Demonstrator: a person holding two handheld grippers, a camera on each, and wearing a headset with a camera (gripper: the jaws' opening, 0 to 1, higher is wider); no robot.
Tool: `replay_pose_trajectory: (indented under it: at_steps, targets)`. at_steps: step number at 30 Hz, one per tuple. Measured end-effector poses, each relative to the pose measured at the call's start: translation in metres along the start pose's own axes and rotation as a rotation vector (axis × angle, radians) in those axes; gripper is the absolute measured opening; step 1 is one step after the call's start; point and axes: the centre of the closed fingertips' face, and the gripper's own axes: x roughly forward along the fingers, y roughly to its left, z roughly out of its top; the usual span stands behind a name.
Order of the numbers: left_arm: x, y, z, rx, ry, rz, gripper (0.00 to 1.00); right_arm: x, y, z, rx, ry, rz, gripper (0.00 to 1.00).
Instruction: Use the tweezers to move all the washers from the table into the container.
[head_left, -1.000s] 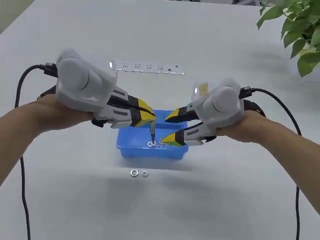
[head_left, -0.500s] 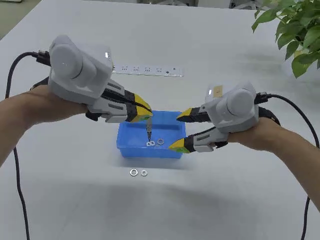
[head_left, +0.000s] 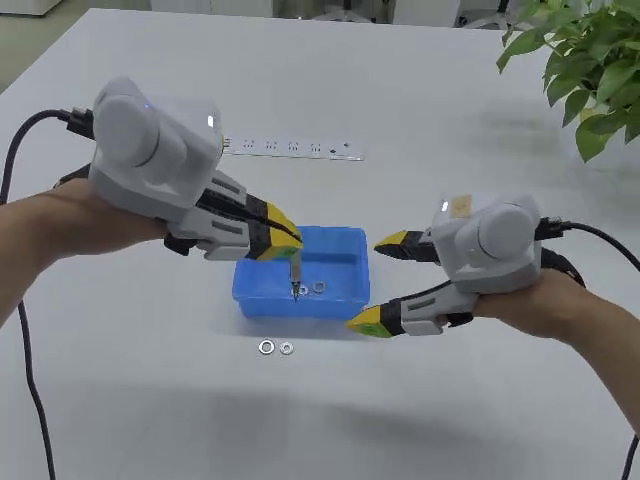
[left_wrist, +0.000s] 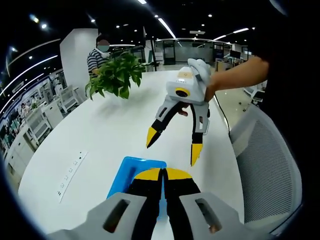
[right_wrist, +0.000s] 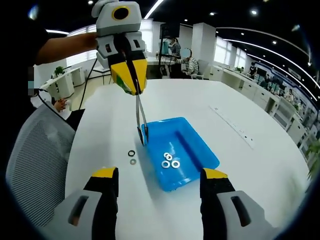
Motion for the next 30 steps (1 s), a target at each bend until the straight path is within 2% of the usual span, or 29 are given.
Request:
replay_pose_trajectory:
  at_steps: [8, 20, 30]
  targets:
    - [0.004, -0.013, -0.009, 0.004, 0.014, -0.019, 0.05, -0.006, 0.008, -0.004, 0.025, -0.017, -0.008, 0.77]
    - [0.017, -0.027, -0.027, 0.017, 0.039, -0.043, 0.05, -0.007, 0.02, -0.01, 0.041, -0.02, -0.003, 0.82]
    - [0.021, -0.03, -0.039, 0.005, 0.058, -0.048, 0.05, -0.005, 0.026, -0.014, 0.042, -0.008, 0.009, 0.82]
